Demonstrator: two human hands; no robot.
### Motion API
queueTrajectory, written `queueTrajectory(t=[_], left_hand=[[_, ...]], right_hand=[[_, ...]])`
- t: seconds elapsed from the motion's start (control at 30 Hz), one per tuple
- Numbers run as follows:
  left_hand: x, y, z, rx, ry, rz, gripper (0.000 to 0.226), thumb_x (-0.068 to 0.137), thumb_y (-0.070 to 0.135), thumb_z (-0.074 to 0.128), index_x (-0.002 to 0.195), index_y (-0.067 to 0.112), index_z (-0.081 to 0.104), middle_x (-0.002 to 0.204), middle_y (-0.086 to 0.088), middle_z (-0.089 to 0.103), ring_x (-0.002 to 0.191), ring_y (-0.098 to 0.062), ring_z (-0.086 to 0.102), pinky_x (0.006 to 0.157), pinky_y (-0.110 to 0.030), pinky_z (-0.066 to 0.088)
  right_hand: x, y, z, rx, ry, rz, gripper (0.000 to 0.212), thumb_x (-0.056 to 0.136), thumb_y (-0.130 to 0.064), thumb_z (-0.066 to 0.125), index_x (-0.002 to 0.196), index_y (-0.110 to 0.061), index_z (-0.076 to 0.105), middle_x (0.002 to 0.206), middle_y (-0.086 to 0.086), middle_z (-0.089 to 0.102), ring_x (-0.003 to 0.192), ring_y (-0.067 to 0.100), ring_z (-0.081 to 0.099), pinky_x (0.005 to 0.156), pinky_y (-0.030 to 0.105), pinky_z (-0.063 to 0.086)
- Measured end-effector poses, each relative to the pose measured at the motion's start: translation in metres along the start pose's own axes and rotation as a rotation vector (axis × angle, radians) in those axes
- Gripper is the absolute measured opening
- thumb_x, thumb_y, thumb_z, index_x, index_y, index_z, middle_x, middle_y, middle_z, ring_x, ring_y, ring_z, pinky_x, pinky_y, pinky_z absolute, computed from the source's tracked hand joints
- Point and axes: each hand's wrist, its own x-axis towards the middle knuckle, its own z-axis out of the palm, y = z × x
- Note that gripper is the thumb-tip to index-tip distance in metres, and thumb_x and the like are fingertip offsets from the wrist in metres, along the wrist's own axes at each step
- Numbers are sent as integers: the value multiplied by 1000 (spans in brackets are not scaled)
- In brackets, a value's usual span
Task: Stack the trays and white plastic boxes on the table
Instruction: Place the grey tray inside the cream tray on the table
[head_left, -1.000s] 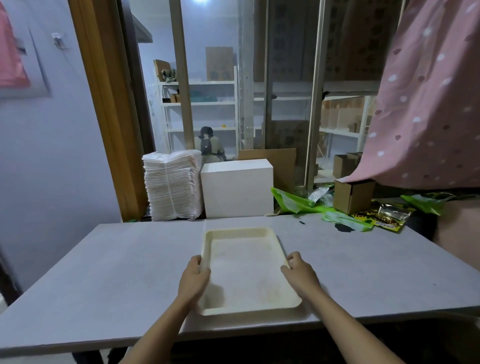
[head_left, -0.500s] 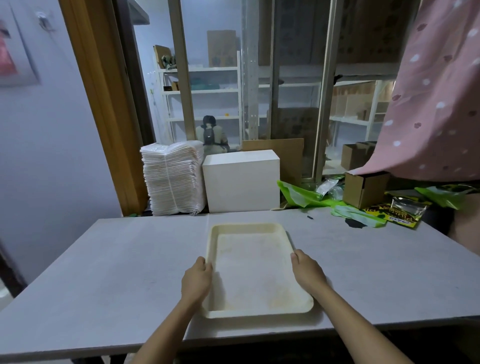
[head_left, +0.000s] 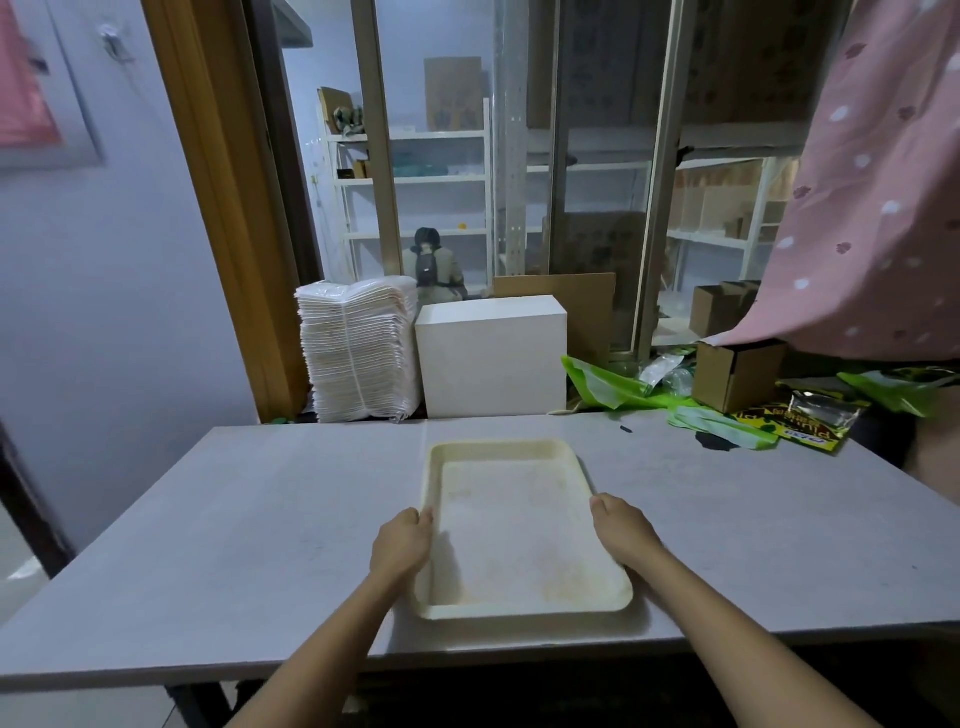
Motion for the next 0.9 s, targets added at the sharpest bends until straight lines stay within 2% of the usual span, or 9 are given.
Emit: queueTrajectory(t=[0.1, 0.17, 0.27, 0.37, 0.43, 0.53, 0.7, 0.8, 0.9], left_hand=[[0, 2, -22, 139, -62, -24, 61, 98, 53, 21, 114, 7, 58, 112, -11, 62, 102, -30, 60, 82, -35, 43], [-6, 3, -43, 292, -39, 0, 61, 95, 58, 20, 114, 12, 54, 109, -9, 66, 92, -27, 67, 82, -35, 48], [-17, 5, -82, 364, 72, 72, 53, 95, 55, 21, 103, 13, 52, 104, -10, 65, 89, -27, 63, 80, -36, 49], [-40, -9, -128, 301, 207, 124, 45, 98, 49, 23, 81, 14, 46, 90, -10, 62, 87, -29, 57, 70, -36, 41], [-60, -31, -161, 292, 310, 115, 44, 98, 46, 24, 78, 13, 44, 82, -8, 58, 82, -29, 54, 65, -34, 37], [-92, -87, -208, 287, 467, 38, 45, 98, 44, 26, 82, 10, 49, 81, -8, 55, 82, -31, 54, 65, -34, 35], [-171, -223, -268, 297, 633, -234, 44, 96, 45, 28, 89, 10, 54, 95, -15, 65, 89, -36, 58, 71, -40, 44], [-235, -307, -278, 312, 665, -456, 38, 97, 41, 30, 85, 11, 50, 87, -11, 57, 81, -31, 51, 67, -35, 38], [-299, -386, -263, 287, 647, -657, 36, 97, 39, 31, 82, 11, 48, 84, -9, 56, 78, -28, 49, 66, -34, 39]], right_hand=[[-10, -8, -14, -57, 19, 96, 53, 100, -42, 18, 132, -14, 50, 134, 13, 54, 121, 32, 51, 100, 40, 40], [-21, -21, -21, -217, 174, 83, 50, 100, -41, 20, 130, -12, 50, 133, 14, 53, 122, 33, 49, 94, 40, 42], [-44, -62, -17, -282, 382, -133, 38, 100, -33, 29, 119, -12, 53, 123, 10, 54, 114, 31, 49, 77, 35, 44], [-75, -118, 6, -231, 442, -415, 28, 97, -28, 36, 108, -13, 57, 112, 6, 58, 104, 28, 52, 72, 34, 44], [-101, -160, 29, -160, 429, -599, 23, 95, -25, 39, 101, -13, 58, 104, 4, 61, 97, 26, 55, 68, 33, 44], [-150, -222, 73, -58, 326, -854, 18, 92, -22, 43, 97, -15, 59, 97, 2, 63, 88, 23, 58, 64, 31, 42], [-241, -293, 176, -42, 27, -1237, 19, 90, -22, 45, 93, -12, 61, 89, 2, 65, 77, 24, 60, 58, 31, 43], [-286, -304, 249, -95, -176, -1342, 19, 88, -25, 45, 87, -12, 59, 84, 4, 63, 71, 25, 58, 55, 33, 43], [-315, -298, 318, -225, -369, -1340, 18, 89, -25, 45, 87, -12, 57, 86, 5, 61, 76, 27, 59, 58, 37, 47]])
